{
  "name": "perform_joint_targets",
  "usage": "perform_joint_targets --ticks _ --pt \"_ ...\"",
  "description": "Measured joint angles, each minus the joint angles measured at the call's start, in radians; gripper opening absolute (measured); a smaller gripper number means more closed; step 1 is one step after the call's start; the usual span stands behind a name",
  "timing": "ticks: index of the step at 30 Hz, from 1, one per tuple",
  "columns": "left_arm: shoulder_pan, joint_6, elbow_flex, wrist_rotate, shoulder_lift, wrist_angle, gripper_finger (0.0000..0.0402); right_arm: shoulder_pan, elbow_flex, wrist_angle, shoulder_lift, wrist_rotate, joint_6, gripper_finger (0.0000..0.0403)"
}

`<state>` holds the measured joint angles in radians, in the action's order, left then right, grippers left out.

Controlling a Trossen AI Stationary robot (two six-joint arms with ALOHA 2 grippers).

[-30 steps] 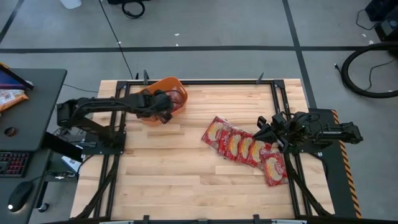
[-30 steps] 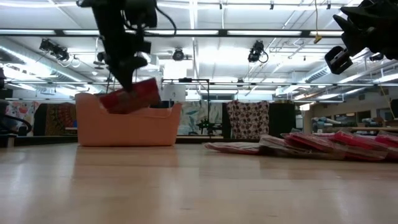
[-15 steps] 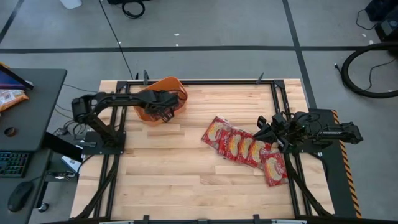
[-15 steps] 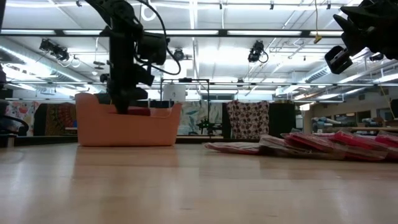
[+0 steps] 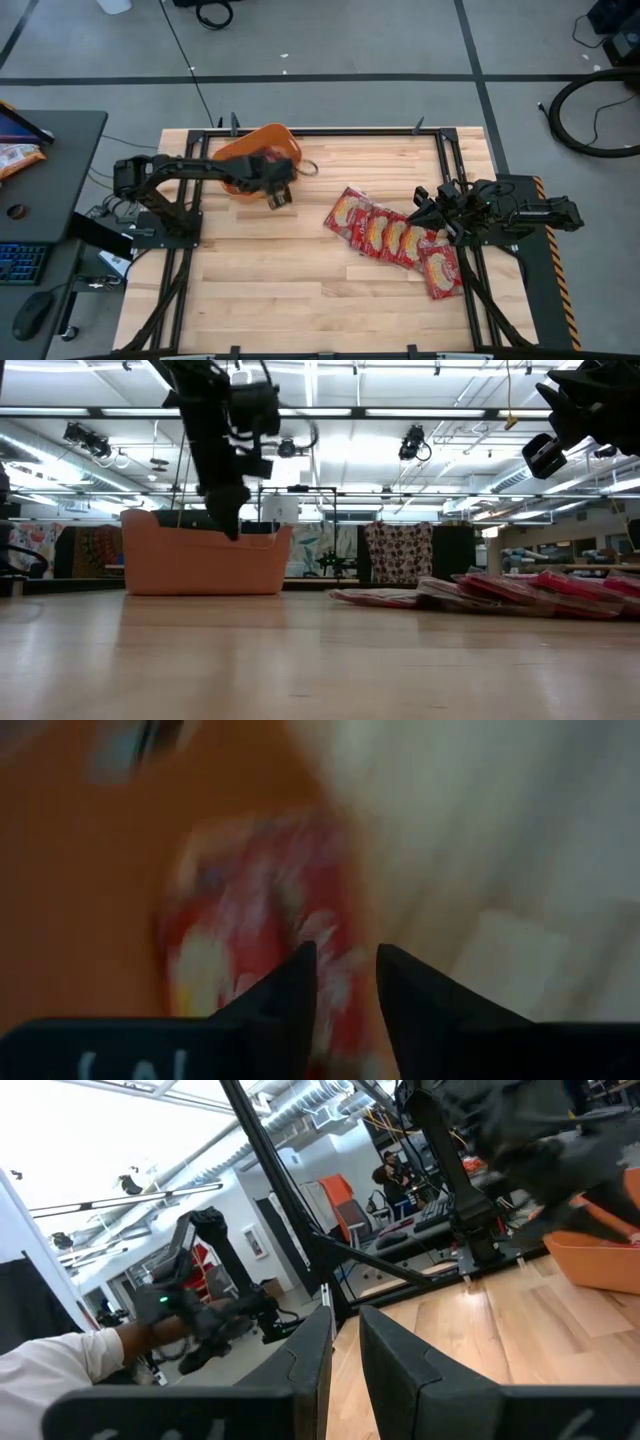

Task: Sort popcorn bags into baskets
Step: Put the red popcorn pack into the orange bin

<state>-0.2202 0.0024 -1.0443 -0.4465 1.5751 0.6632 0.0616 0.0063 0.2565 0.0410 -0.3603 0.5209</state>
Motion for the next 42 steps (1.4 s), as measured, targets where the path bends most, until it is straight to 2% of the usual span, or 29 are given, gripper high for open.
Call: perform_joint_targets --ticks 3,5,10,14,21,25,32,39,42 --pt "0.083 0.193 0.000 -0.004 0.010 -0.085 0.0111 0.000 0.000 0.001 0.000 0.000 0.000 0.0061" --pt "0.128 0.243 0.001 -0.024 0.011 -0.151 0.0110 0.000 0.000 0.001 0.000 0.000 0.000 0.0061" --pt "0.199 0.297 0.000 -0.052 0.051 -0.248 0.0110 0.000 0.000 0.001 0.000 0.000 0.000 0.0061" --pt "0.225 0.293 -0.011 -0.055 0.122 -0.260 0.0110 0.000 0.000 0.003 0.000 0.000 0.000 0.0061" --pt "0.226 0.308 -0.165 -0.057 0.288 -0.210 0.0110 0.000 0.000 0.004 0.000 0.000 0.000 0.0061" --pt "0.227 0.488 -0.237 -0.057 0.363 -0.212 0.0110 0.000 0.000 0.000 0.000 0.000 0.000 0.0061" --pt "0.238 0.939 -0.251 -0.046 0.435 -0.437 0.0110 0.000 0.000 0.003 0.000 0.000 0.000 0.0061" --pt "0.269 1.238 -0.252 0.088 0.467 -0.666 0.0110 0.000 0.000 0.008 0.006 0.000 0.000 0.0061" --pt "0.273 1.319 -0.251 0.104 0.488 -0.737 0.0110 0.000 0.000 0.010 0.010 0.000 0.000 0.0061"
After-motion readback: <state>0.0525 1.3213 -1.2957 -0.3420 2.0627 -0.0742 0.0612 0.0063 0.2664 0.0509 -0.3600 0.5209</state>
